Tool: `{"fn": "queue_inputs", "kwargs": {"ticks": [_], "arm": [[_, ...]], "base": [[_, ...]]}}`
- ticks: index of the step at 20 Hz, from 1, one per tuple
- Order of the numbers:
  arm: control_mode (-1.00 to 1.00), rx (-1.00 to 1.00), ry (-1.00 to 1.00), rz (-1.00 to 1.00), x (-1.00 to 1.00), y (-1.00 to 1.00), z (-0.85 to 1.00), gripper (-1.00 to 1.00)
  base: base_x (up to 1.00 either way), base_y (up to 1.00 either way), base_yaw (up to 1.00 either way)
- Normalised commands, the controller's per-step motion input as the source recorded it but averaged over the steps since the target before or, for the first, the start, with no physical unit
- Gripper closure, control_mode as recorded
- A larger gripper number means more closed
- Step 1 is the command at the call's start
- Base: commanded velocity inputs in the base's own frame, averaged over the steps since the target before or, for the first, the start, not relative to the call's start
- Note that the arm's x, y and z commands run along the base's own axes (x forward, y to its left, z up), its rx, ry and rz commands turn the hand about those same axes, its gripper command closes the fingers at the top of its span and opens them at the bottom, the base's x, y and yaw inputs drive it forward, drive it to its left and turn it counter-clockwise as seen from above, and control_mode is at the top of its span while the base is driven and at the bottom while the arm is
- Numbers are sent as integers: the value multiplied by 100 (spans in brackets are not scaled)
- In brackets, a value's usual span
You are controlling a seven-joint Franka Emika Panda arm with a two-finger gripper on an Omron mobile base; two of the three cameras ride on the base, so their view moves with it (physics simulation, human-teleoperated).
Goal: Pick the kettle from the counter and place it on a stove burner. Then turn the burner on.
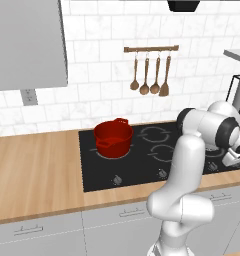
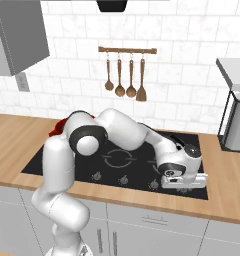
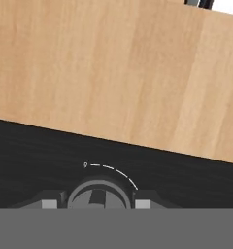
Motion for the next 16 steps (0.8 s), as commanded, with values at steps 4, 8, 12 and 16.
{"fn": "queue_inputs", "kwargs": {"ticks": [4, 8, 12, 16], "arm": [[-100, -1, 0, 20, 0, 16, -27, 100], [-100, -3, 0, 20, 0, 21, -31, 100], [-100, -5, 0, 20, 0, 29, -33, 100], [-100, -7, 0, 21, 0, 36, -34, 100]], "base": [[0, 0, 0], [0, 0, 0], [0, 0, 0], [0, 0, 0]]}}
